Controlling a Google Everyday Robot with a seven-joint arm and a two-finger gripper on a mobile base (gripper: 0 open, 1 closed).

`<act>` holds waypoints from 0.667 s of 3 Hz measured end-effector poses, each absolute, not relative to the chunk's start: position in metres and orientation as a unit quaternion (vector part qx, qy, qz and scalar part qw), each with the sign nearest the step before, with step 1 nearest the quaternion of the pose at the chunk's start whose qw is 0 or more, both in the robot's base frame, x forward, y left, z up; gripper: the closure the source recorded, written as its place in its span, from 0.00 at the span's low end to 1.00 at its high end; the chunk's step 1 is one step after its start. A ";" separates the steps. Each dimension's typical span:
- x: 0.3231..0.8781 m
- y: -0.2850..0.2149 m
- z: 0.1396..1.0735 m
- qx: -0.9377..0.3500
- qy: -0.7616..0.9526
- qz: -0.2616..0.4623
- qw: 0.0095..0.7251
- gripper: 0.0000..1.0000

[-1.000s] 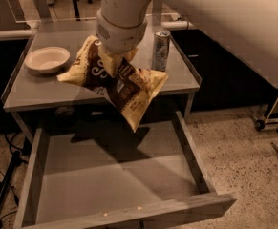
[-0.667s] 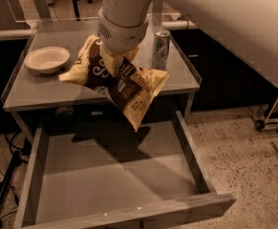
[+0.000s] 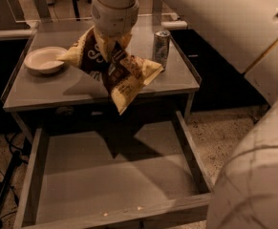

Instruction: Pick brown chip bag from top drawer and place on counter

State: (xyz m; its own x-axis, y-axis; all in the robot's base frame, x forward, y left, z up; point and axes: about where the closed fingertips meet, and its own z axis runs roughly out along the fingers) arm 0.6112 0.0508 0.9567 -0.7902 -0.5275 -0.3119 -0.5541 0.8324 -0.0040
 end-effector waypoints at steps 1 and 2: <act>0.613 0.051 0.959 -0.286 0.945 0.045 0.155 1.00; 0.632 0.056 0.959 -0.283 0.945 0.054 0.154 1.00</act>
Offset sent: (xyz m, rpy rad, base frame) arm 0.0541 0.0069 0.0047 0.0374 0.0323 -0.0121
